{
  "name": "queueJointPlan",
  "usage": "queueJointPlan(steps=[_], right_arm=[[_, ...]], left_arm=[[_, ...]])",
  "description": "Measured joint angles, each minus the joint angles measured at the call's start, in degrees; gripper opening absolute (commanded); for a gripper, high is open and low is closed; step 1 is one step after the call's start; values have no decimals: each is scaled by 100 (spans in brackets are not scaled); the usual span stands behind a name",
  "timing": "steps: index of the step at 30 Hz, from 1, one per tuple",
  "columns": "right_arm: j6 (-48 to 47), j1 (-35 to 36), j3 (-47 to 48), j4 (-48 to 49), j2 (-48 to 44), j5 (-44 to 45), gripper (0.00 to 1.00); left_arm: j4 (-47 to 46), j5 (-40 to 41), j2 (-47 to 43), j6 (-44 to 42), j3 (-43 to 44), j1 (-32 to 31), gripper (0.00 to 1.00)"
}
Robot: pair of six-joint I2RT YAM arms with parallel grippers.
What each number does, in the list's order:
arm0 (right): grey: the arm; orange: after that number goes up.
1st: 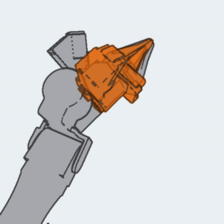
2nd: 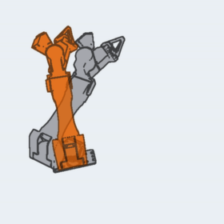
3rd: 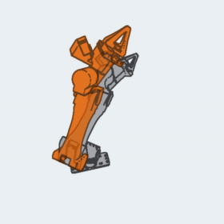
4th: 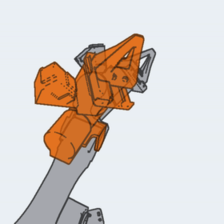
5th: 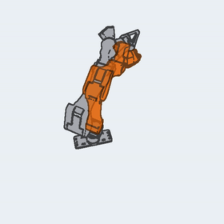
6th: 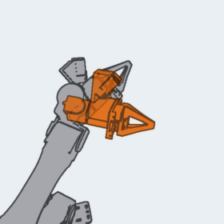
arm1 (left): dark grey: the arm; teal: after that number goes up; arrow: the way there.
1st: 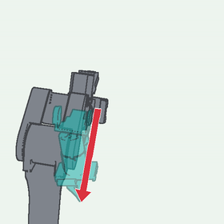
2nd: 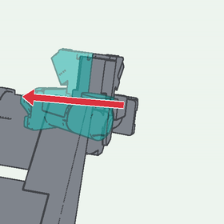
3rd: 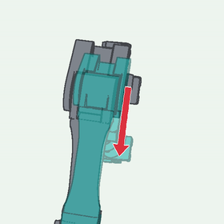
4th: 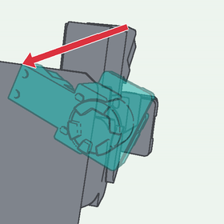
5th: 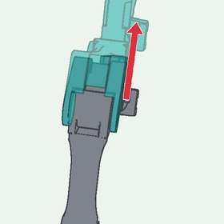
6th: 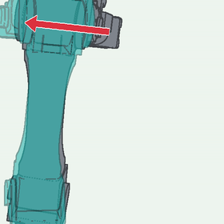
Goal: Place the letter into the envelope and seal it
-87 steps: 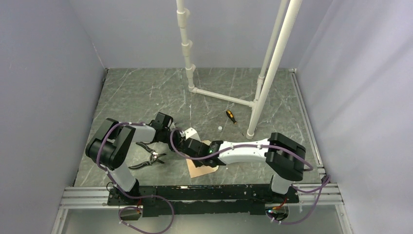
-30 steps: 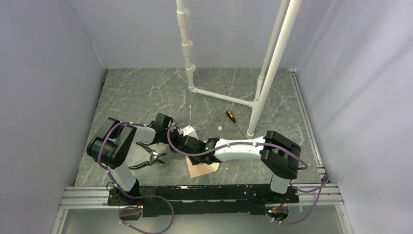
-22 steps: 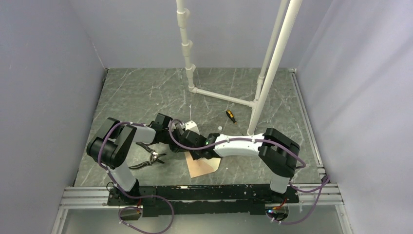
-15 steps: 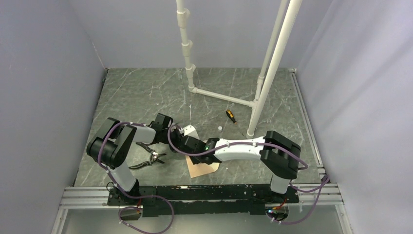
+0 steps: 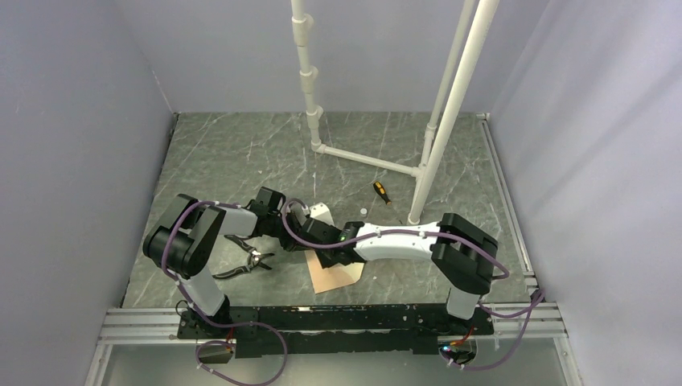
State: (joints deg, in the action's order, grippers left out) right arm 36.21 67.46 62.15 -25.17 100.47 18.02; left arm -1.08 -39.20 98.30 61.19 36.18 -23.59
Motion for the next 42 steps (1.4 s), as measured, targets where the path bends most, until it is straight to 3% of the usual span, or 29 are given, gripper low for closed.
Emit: queueJointPlan(steps=[10,20,26,30,36,42], right_arm=[[-245,-72,-79,109,-149,-195,0],[186,-570,-890,369,-2422,-328,0],[940,-1054,-1764,367,-3097,-238,0],[1309,-1300,-1869,83,-3016,-175,0],[1440,-1635,-1432,-299,-2168,-74,0],[1403,-2092,-1137,-63,-1821,-599,0]], left_arm=[[4,4,-11,-2,0,0,2],[50,4,0,-48,33,-2,2],[221,37,0,-162,127,-20,2],[424,212,-76,-299,210,-70,2],[734,678,-389,-573,212,-136,2],[798,929,-750,-804,7,-136,10]])
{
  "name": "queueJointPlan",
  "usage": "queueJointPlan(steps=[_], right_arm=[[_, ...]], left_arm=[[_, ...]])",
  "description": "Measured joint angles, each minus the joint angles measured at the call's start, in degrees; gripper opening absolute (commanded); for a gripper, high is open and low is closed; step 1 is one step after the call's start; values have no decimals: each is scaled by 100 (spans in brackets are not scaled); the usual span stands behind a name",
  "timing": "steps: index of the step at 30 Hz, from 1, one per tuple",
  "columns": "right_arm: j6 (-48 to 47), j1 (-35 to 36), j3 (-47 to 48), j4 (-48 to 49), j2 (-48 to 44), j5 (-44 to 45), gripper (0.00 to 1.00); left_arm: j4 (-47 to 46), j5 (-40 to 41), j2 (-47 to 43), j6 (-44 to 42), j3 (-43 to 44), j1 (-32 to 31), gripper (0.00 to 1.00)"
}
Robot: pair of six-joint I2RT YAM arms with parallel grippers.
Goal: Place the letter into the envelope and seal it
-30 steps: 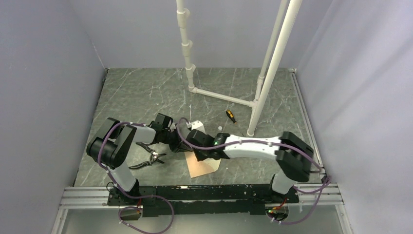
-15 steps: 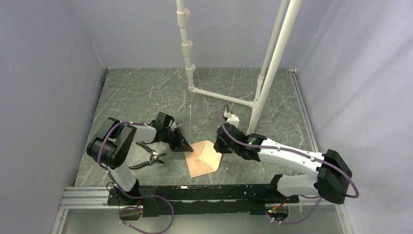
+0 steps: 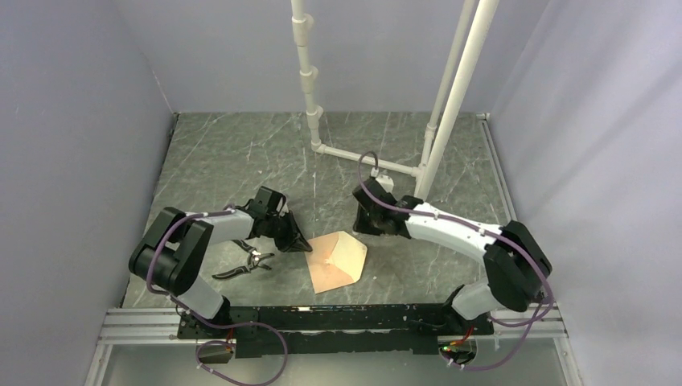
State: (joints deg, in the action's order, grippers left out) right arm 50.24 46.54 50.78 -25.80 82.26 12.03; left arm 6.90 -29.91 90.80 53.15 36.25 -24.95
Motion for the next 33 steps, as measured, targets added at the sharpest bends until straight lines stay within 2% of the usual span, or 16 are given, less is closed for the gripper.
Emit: queueJointPlan(steps=[6,10,14,20,24,29,33], right_arm=[[-72,-317,984,542,752,-758,0],[-72,-444,1506,855,1390,-1493,0],[-39,-529,1829,1008,2153,-2448,0],[369,-638,1989,1353,2994,-3639,1],[804,-769,1987,1700,3272,-4138,9],[1443,-964,1967,2374,3477,-4673,11],[1650,-1040,2000,2490,3609,-4861,11]], left_arm=[[332,256,-387,-225,-17,0,21],[662,507,-828,-289,-15,7,17],[1274,1322,-1565,-210,-13,20,19],[1952,2490,-2509,-94,-13,103,28],[2164,2791,-2562,-98,-13,157,31],[2157,2837,-2483,-142,-13,291,33],[2100,2769,-2225,-208,-13,487,37]])
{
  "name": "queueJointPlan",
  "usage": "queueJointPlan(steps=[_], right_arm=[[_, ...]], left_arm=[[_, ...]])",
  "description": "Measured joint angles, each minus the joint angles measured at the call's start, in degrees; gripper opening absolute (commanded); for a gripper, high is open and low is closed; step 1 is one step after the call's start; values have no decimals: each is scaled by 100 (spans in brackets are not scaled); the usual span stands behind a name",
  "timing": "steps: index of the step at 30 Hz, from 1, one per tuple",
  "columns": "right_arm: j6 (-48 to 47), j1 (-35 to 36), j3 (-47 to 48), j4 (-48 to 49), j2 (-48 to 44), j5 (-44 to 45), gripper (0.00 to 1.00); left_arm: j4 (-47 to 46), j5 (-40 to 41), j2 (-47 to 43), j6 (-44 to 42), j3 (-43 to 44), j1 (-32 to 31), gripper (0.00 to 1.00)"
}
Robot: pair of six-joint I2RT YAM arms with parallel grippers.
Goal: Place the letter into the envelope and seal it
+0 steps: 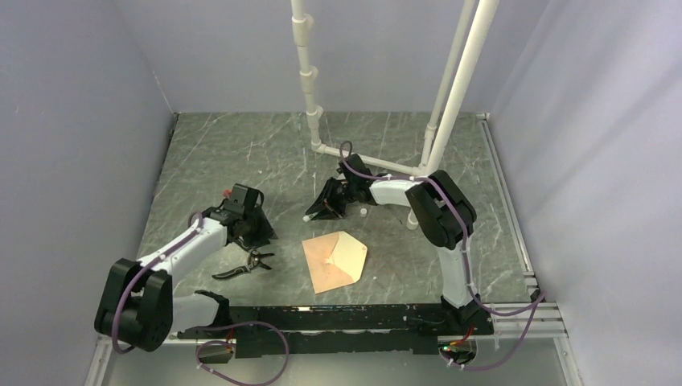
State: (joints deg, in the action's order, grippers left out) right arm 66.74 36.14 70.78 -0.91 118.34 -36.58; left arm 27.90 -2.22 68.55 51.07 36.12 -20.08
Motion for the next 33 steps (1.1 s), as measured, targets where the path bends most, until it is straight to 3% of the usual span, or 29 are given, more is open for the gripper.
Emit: queueJointPlan(steps=[3,17,24,33], right_arm=[[120,-26,79,26,186,-96,14],[315,-70,31,105,385,-181,50],[286,-81,-122,103,199,-74,51],[-413,-81,-297,-566,-496,422,50]], left_arm=[[-4,-61,304,-109,66,221,39],[-811,-822,2378,-678,1539,765,39],[-1370,-1786,3611,-968,2374,778,43],[-1495,-2562,4297,-1019,3067,782,43]])
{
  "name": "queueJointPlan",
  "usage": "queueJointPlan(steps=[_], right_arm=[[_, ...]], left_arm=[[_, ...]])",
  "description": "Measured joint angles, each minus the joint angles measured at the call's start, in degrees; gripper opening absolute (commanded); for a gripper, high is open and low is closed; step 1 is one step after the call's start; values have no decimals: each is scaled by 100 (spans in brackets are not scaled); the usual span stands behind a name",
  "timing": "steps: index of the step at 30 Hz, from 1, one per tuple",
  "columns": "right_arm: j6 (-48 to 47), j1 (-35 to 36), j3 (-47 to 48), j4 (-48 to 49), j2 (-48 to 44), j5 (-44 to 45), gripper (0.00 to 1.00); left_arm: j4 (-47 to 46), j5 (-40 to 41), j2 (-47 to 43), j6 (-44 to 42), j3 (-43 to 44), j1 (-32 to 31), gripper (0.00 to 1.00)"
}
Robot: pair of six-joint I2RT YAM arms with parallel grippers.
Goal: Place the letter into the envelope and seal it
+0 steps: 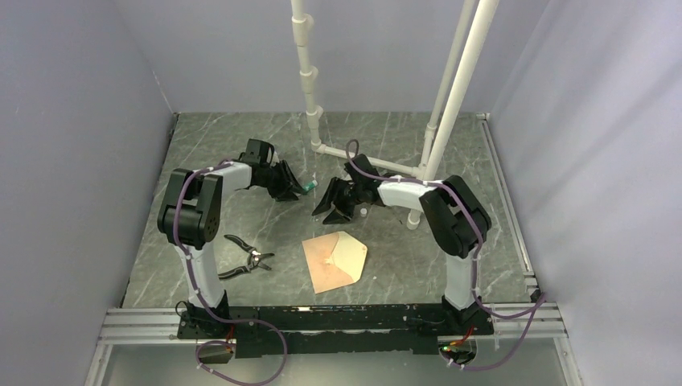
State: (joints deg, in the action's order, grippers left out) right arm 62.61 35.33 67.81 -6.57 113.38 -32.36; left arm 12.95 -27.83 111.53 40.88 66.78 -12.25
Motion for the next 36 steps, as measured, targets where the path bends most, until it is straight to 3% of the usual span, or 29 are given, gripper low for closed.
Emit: queueJointPlan(steps=[13,19,23,28,33,36], right_arm=[[-1322,61,-46,-1106,-911,907,49],[-1978,348,83,-1635,-997,1781,49],[-2280,656,101,-1985,-1196,2470,49],[-2402,822,74,-2308,-1552,3110,48],[-2404,802,-76,-2559,-2079,3526,48],[-2402,802,-116,-2684,-2293,3644,48]], left_arm=[[503,179,-35,-286,214,0,50],[1143,938,-310,-695,627,0,60],[1178,1453,-310,-885,1130,26,58],[1121,1720,442,-1029,2153,111,51],[988,1550,1290,-1113,2542,199,53],[1016,1377,1316,-1126,2686,229,55]])
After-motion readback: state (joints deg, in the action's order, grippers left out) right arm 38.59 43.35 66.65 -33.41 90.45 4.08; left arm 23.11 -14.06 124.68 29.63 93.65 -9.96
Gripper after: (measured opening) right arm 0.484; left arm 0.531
